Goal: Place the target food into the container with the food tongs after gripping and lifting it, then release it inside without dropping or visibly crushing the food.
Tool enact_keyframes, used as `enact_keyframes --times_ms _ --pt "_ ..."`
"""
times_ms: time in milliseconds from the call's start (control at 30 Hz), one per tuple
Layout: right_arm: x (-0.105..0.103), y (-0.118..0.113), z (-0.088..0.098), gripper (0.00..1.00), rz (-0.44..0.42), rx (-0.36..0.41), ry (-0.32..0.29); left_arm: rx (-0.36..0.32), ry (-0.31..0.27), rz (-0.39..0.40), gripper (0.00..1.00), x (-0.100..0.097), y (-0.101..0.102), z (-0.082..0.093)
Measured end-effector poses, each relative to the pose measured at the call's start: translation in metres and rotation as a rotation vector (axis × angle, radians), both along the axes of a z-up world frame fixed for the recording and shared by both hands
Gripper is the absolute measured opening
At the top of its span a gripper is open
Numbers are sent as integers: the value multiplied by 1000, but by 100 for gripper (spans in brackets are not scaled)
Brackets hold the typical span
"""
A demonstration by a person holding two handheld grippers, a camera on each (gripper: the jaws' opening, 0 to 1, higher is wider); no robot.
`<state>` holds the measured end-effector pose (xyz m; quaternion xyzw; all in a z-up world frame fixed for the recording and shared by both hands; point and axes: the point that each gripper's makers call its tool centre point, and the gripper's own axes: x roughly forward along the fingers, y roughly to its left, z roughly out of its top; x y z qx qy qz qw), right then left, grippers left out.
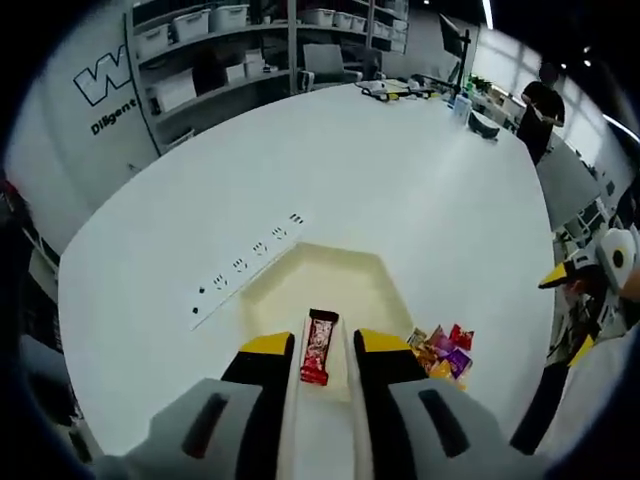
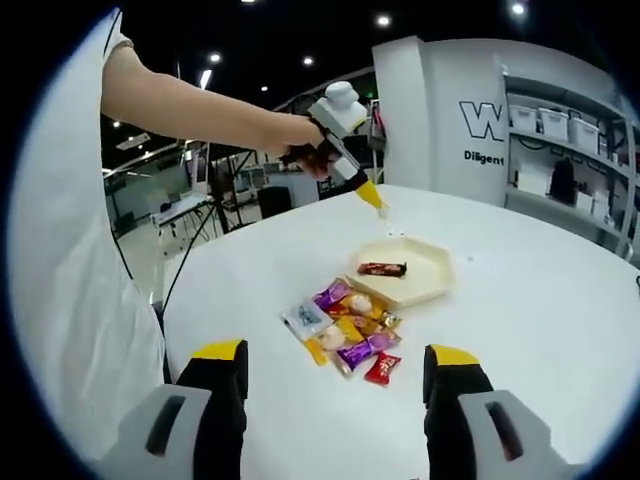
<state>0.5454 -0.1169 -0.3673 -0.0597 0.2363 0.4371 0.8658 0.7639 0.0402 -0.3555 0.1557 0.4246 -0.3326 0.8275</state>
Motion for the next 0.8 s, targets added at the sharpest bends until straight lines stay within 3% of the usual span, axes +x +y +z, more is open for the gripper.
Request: enact_keyframes --times_ms 200,500,800 --pt "1 2 0 69 7 1 -1 5 9 -4 22 -4 4 -2" --pt "0 4 0 69 13 1 -1 8 29 -33 22 -25 2 -13" --pt "-2 9 -2 69 24 1 1 -7 59 -13 22 -43 4 -16"
